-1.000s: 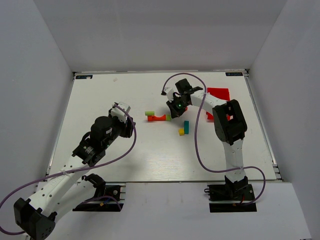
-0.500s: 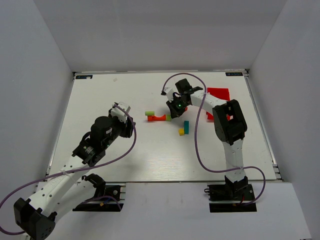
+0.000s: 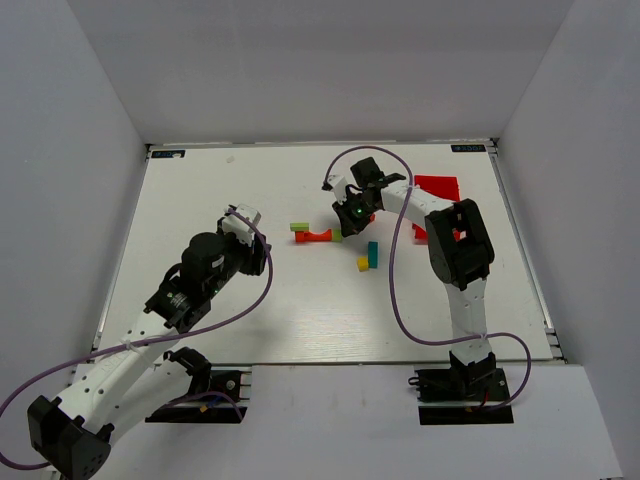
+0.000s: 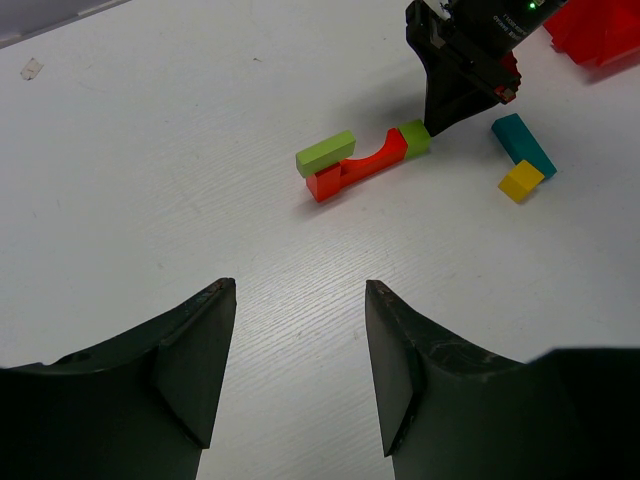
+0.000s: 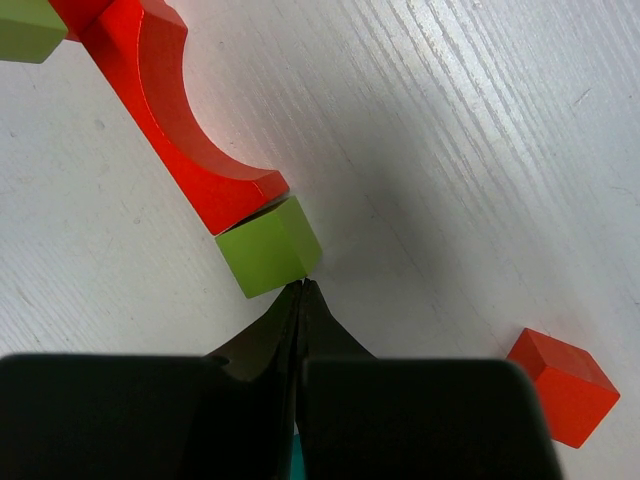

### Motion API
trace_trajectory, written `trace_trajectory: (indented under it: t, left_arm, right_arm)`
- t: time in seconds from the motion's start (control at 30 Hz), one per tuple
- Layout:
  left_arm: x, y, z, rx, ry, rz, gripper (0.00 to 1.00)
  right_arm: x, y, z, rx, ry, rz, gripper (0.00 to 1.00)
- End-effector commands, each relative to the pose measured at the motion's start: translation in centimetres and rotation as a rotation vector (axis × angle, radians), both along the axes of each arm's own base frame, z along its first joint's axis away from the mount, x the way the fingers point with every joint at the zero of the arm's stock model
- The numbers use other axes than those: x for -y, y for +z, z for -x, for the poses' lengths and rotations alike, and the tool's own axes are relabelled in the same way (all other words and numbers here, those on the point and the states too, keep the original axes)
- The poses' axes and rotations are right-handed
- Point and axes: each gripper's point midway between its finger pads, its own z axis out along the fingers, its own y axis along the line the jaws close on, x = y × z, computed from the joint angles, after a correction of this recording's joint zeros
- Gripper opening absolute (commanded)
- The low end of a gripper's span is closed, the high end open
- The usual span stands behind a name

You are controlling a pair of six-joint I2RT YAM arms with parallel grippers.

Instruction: Build the wood block tower

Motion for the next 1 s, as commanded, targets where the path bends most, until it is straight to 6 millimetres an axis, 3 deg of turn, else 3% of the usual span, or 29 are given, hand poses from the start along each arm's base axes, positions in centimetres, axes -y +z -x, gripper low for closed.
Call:
trace_trajectory:
  t: [0.0,0.97]
  left_arm:
    - [-0.14,1.43,-0.1,0.035,0.007,0.019,0.65]
    - [-0.08,1.16,-0.18,0.028,0.007,0.014,0.65]
  right_arm:
    - [-0.83,0.26,-0.19,0.006,0.026,-0.027,0.0]
    - [-0.96,0.21,-0.03,0.019,0.053,-0.036,0.0]
